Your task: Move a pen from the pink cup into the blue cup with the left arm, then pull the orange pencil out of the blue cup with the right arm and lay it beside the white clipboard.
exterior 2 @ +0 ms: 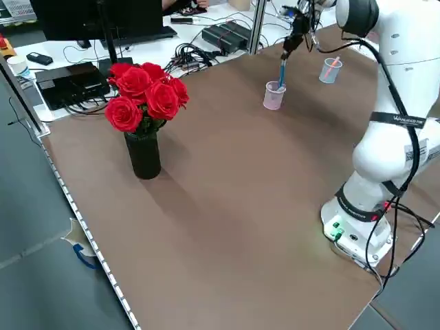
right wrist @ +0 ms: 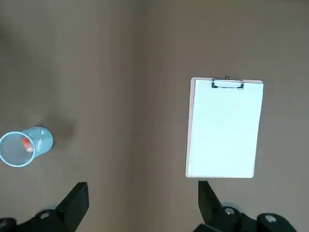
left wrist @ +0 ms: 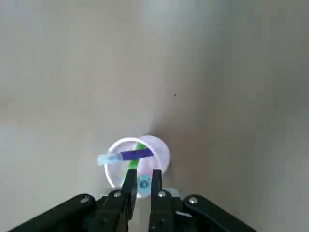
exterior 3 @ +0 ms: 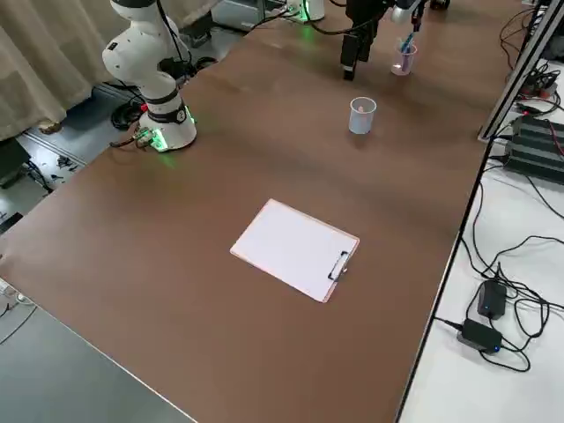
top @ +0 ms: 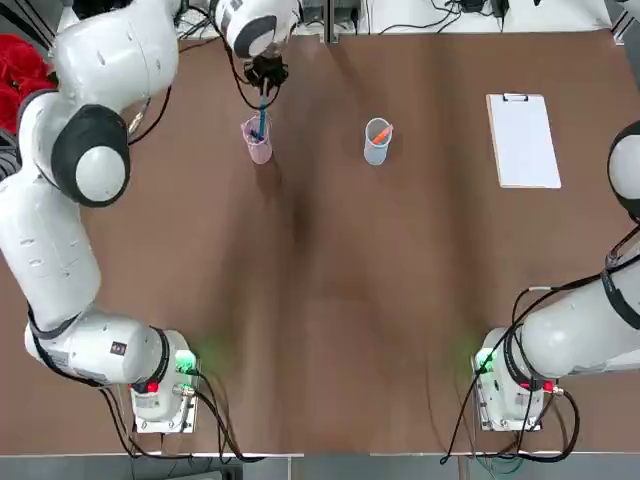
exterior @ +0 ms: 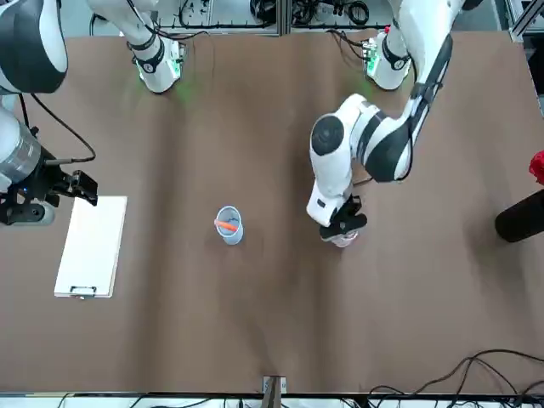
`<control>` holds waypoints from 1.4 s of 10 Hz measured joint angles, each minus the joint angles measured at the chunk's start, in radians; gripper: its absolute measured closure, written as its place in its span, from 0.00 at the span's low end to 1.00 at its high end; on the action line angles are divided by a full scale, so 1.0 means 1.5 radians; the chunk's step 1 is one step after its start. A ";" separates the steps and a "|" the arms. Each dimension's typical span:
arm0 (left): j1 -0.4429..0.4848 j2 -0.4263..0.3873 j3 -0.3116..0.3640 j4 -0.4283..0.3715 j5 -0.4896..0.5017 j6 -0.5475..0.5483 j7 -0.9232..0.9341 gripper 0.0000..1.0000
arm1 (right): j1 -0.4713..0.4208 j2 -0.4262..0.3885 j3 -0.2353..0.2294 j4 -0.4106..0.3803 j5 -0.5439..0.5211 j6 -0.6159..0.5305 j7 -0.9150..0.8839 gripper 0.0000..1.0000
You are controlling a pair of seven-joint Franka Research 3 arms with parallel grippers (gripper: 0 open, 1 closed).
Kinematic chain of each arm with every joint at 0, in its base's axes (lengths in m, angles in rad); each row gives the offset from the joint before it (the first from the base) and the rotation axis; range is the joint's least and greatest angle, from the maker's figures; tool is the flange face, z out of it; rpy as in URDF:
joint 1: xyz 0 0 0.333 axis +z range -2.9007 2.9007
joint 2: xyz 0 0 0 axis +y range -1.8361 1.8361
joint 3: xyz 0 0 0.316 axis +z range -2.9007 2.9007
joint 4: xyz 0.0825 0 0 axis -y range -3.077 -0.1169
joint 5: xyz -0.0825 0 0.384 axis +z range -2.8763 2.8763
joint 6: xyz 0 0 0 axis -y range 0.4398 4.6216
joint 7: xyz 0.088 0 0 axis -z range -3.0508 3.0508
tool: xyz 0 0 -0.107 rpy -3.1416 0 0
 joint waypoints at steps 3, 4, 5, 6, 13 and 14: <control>-0.043 -0.010 -0.007 0.058 -0.027 0.000 -0.052 0.84 | 0.000 0.000 0.000 0.000 0.000 0.001 0.000 0.00; -0.071 -0.010 -0.006 0.075 -0.027 0.000 -0.084 0.84 | 0.000 -0.001 0.000 0.000 0.000 0.001 0.000 0.00; -0.102 -0.010 0.001 0.088 -0.028 0.000 -0.117 0.84 | 0.000 -0.002 0.000 0.000 0.000 0.003 0.000 0.00; -0.139 -0.007 0.019 0.100 -0.028 0.007 -0.143 0.84 | 0.000 -0.002 0.000 0.000 0.000 0.006 0.000 0.00; -0.386 0.114 0.194 0.152 -0.028 0.248 -0.358 0.84 | -0.001 -0.003 -0.001 0.000 0.000 0.006 0.000 0.00; -0.394 0.119 0.200 0.163 -0.028 0.262 -0.366 0.84 | -0.001 -0.003 -0.001 0.000 0.000 0.005 0.000 0.00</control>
